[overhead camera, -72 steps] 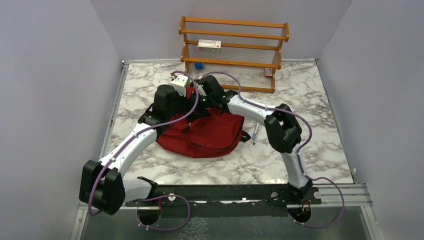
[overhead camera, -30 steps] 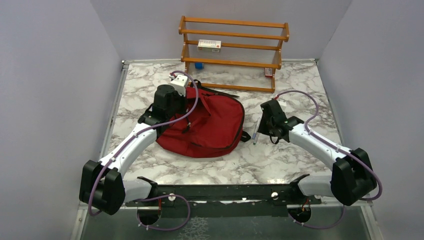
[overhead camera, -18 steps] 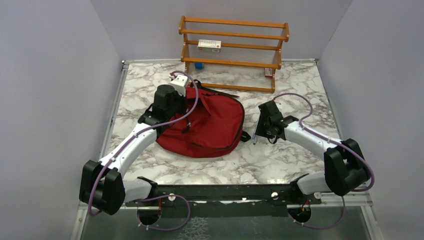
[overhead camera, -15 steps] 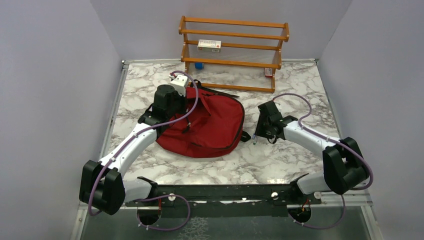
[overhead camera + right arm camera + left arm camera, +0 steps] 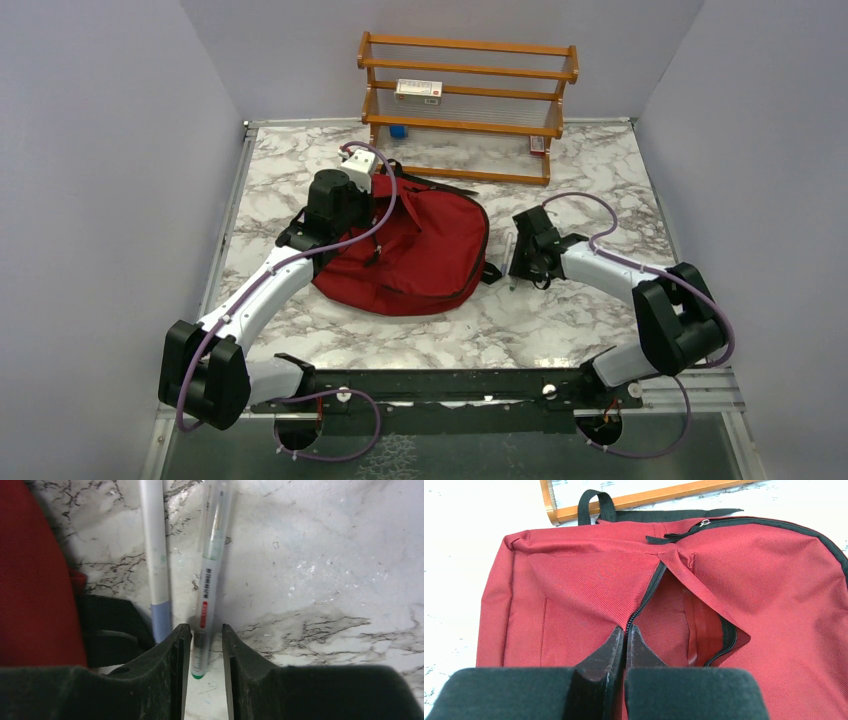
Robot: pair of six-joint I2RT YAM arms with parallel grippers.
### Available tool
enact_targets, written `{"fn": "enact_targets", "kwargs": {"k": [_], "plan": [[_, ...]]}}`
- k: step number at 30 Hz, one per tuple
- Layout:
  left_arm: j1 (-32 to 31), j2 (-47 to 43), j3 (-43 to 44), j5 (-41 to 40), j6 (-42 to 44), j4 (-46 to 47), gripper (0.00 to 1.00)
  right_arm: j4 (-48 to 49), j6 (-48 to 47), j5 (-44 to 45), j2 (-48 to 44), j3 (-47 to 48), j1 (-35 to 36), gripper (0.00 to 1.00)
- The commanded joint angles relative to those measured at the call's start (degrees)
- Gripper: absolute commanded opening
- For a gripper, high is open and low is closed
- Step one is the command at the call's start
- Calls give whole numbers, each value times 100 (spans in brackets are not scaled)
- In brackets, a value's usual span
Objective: Pack the student bag
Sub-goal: Pick up the stationery from the center of the board.
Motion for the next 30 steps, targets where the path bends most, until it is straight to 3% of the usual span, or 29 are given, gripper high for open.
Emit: {"fn": "enact_targets", "kwargs": {"k": [1,4,11,18,22,26,30], "plan": [[36,-155,63,-140,31,196,0,176,-36,-103,131,-106,-34,33],[36,-159,63,-139,31,192,0,200,-67,-108,178,-146,-34,31],[36,-164,63,-144,39,192,0,72,-117,-23,45,-90,-34,9],[42,-144,67,-125,48,183,0,414,-574,302,-1701,-28,-34,0],[36,-114,84,-83,41,183,0,566,-768,-897,-2039,548,-34,0],[44,-92,88,-43,31,183,0,1308,-420,-3195,-1547,928,-4,1],[40,-94,70,-34,31,183,0,1401,58,-3843,-691,1485,338,1]]}}
